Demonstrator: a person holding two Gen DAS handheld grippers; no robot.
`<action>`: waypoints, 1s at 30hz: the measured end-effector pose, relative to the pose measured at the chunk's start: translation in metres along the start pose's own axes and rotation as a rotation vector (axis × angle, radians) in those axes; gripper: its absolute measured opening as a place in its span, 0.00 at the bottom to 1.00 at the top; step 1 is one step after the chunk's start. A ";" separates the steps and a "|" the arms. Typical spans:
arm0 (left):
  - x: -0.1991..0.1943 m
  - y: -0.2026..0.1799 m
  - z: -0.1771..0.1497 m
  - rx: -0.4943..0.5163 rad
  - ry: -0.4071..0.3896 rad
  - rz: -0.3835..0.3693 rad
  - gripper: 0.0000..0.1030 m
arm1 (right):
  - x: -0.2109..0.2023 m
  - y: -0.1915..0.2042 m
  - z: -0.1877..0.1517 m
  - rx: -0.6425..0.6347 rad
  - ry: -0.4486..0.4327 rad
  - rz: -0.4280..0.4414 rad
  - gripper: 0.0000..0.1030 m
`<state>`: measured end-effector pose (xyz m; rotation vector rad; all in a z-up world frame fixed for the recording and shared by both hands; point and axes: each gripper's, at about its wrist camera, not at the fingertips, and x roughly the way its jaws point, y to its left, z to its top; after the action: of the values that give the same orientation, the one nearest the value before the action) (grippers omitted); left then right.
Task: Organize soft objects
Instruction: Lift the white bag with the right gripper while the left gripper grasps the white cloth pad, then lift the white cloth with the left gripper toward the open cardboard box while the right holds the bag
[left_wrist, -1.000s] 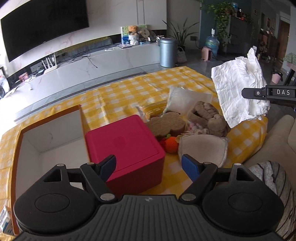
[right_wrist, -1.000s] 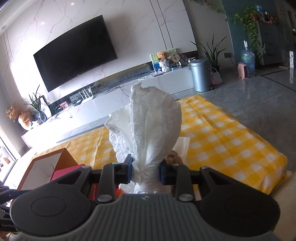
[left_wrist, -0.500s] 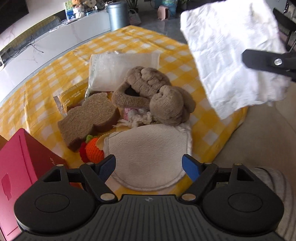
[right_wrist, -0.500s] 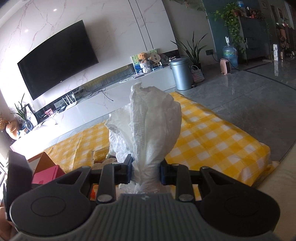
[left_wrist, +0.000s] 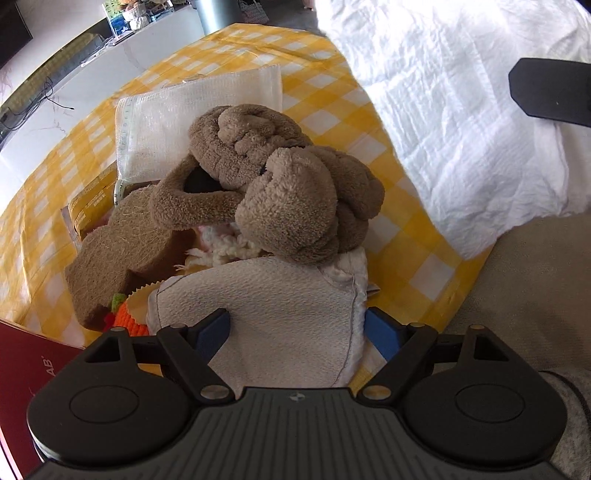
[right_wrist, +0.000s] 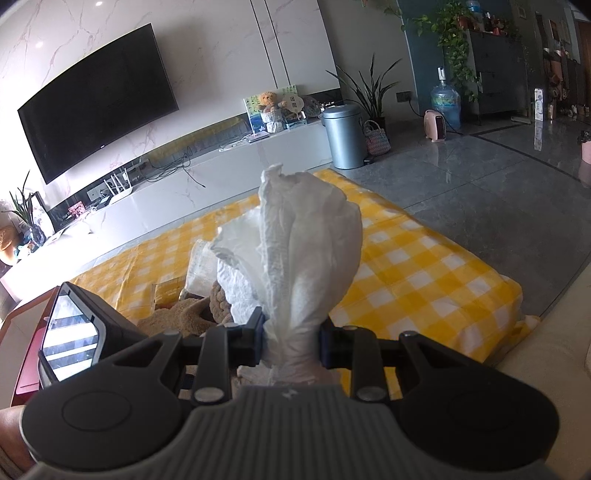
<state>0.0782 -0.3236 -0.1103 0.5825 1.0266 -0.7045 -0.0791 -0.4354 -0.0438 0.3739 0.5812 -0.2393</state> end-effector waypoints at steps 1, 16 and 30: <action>-0.002 -0.002 -0.001 0.007 -0.002 0.000 0.94 | 0.000 -0.001 0.000 0.015 0.009 0.019 0.27; -0.001 -0.016 -0.014 0.114 -0.060 0.030 0.78 | 0.000 0.005 -0.001 0.014 0.023 0.038 0.27; -0.024 0.031 -0.029 0.064 -0.054 -0.070 0.05 | -0.004 0.004 0.000 0.024 0.020 0.038 0.27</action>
<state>0.0773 -0.2773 -0.0971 0.5824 0.9808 -0.8136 -0.0812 -0.4312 -0.0403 0.4105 0.5905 -0.2062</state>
